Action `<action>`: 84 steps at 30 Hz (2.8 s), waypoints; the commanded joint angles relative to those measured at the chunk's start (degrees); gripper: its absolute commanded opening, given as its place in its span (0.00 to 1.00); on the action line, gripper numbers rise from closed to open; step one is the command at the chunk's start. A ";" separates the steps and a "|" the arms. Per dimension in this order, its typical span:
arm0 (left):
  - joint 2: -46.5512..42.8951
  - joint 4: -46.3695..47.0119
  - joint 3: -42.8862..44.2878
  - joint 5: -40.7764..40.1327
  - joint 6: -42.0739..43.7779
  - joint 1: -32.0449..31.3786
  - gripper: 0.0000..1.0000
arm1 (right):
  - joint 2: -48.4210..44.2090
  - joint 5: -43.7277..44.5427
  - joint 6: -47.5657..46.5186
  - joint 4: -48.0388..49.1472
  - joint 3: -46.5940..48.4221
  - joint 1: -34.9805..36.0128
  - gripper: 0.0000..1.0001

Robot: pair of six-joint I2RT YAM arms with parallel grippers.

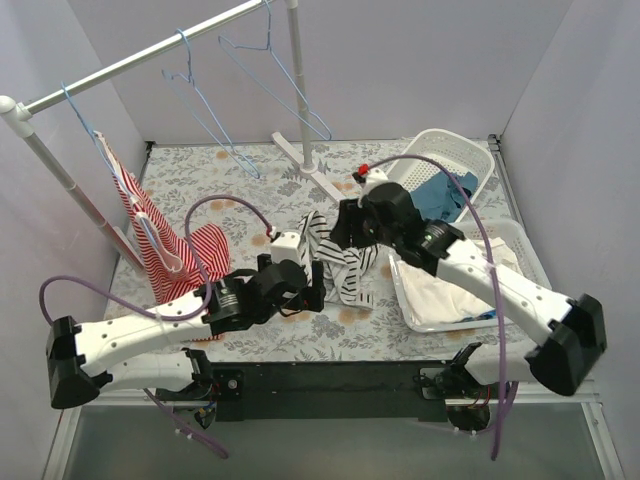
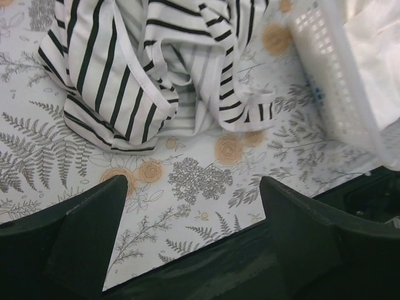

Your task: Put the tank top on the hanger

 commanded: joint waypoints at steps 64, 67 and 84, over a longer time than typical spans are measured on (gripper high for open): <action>4.28 -5.97 32.30 11.66 26.71 12.67 0.00 | -16.60 30.95 -5.23 -7.32 12.18 4.41 0.01; 4.45 -6.16 40.82 6.83 29.43 12.58 0.00 | -13.44 33.42 -9.08 -4.51 21.30 4.41 0.01; 8.95 -4.13 52.96 3.80 33.07 12.66 0.00 | -7.45 38.18 -16.07 8.60 27.82 4.41 0.01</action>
